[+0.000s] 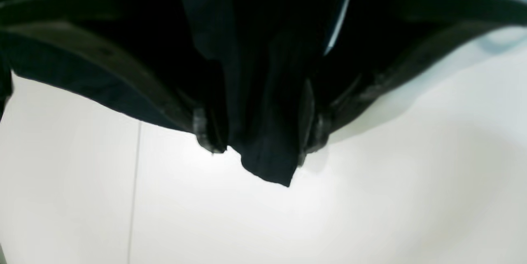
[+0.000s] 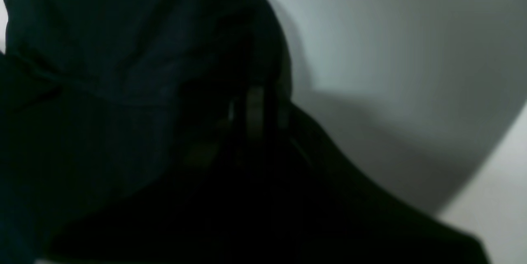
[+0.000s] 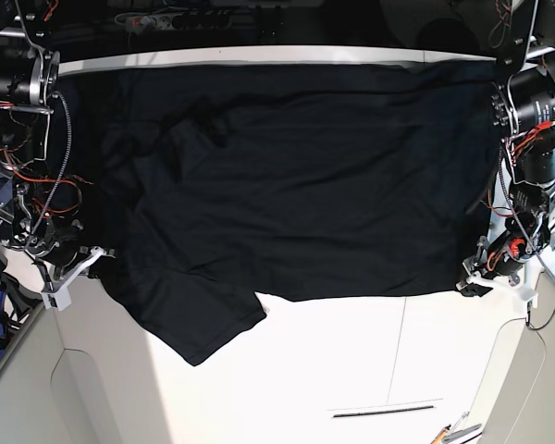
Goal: Fold the T-shirt properly
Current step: 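Lift the shirt and fold it over lengthwise with both grippers, then lower the folded shirt onto the table with both grippers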
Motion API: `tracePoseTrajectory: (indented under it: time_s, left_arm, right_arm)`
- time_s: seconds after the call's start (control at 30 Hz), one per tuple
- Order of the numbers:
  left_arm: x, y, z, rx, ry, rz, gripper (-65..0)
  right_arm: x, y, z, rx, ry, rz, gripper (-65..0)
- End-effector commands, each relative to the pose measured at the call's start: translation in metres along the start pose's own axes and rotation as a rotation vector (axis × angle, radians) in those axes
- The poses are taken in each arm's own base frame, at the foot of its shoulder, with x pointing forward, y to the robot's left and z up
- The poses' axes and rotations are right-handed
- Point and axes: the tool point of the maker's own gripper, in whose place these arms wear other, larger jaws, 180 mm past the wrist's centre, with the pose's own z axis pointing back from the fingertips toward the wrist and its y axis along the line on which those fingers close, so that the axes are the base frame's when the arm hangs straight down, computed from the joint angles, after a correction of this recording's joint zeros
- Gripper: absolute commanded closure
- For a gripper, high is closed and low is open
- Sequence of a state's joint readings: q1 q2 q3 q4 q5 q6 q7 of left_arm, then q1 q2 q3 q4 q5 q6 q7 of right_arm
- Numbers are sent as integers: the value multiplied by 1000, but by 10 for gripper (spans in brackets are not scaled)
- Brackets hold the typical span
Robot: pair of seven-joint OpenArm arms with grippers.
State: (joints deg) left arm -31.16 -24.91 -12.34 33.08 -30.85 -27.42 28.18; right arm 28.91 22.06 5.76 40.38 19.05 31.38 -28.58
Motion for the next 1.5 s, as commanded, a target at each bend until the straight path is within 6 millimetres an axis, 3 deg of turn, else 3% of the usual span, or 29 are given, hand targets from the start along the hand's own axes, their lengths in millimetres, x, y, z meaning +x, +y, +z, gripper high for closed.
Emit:
tracePoseTrajectory:
  time_s: [0.0, 0.1, 0.13, 0.33, 0.53, 0.67, 0.9, 1.03, 1.2, 1.47]
  left_arm:
    - [21, -1, 4, -4, -42, -12, -205]
    - [22, -1, 4, -4, -45, -14, -27]
    - [22, -1, 4, -5, -46, -14, 0]
    - [33, -16, 13, -96, -44, -56, 0]
    - [54, -44, 46, -283, -61, -74, 0]
    - [57, -47, 73, -338, -95, -81, 0]
    - [49, -26, 126, -317, -178, -107, 0]
    - [36, -11, 154, -280, -198, -126, 0]
    - [4, 5, 176, -255, -131, -117, 0]
    - [-64, 29, 192, -217, 67, -81, 0]
  right_arm:
    - [9, -6, 4, -16, 3, 19, 0]
    - [9, -6, 4, -16, 3, 19, 0]
    - [9, -6, 4, -16, 3, 19, 0]
    - [23, -7, 16, -26, -13, 45, 0]
    - [43, 12, 51, 44, -104, 28, 0]
    - [33, 22, 77, 60, -101, 52, 0]
    - [2, 30, 127, 54, -109, 73, 0]
    - [-16, 29, 154, 34, -103, 70, 0]
    - [-43, 23, 177, 16, -52, 43, 0]
    - [-92, 16, 188, -5, 56, -4, 0]
